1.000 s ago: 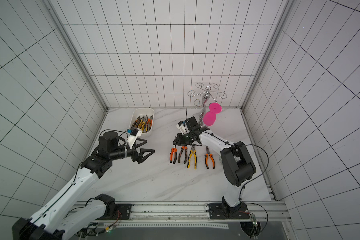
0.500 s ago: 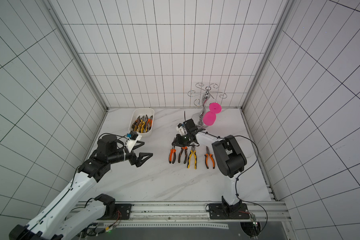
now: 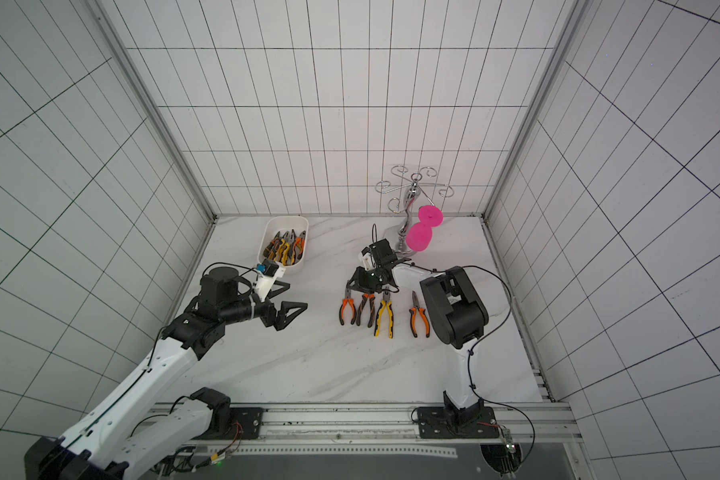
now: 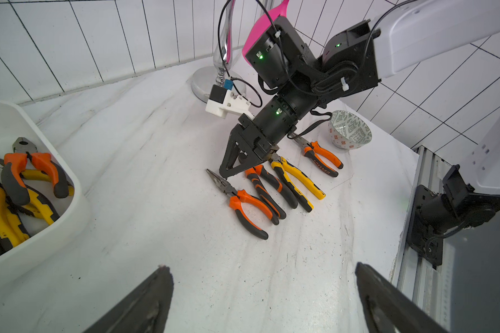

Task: Take the pliers out of the storage box
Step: Place the pliers at the center of the board.

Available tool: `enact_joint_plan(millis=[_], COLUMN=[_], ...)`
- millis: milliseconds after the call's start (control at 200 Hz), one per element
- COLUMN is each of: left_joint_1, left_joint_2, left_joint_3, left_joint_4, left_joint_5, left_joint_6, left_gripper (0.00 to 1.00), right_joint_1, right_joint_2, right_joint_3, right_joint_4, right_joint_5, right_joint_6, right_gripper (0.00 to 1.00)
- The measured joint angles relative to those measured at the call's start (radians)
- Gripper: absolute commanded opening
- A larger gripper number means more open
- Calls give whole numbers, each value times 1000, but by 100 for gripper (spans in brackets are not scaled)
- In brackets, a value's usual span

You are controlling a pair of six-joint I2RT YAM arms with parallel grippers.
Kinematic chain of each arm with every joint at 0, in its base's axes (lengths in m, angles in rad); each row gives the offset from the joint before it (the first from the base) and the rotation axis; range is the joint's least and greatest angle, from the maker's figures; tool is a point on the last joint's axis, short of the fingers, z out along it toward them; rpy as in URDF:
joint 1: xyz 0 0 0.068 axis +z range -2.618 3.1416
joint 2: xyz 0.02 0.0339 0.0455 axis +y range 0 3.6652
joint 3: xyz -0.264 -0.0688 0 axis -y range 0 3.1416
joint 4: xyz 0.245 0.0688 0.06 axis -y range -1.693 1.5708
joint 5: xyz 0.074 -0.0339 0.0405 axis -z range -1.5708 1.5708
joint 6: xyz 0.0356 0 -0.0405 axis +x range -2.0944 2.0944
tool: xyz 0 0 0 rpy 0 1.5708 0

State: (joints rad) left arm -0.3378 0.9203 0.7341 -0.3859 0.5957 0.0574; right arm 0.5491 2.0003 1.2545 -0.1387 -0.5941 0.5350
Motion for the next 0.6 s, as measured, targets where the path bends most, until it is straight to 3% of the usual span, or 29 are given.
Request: enact_joint_plan(millis=[175, 600], left_joint_1=[0, 68], left_joint_2=[34, 264], left_joint_3=[1, 158], left_joint_4=[29, -7], left_joint_5=[-54, -331], left_joint_6=[-48, -249], left_gripper=[99, 99], right_joint_1=[0, 1], right_joint_2=[-43, -391], right_joint_3=[-10, -57], right_joint_4=[-13, -133], right_joint_5=[48, 107], right_joint_6=[2, -86], right_gripper=[43, 78])
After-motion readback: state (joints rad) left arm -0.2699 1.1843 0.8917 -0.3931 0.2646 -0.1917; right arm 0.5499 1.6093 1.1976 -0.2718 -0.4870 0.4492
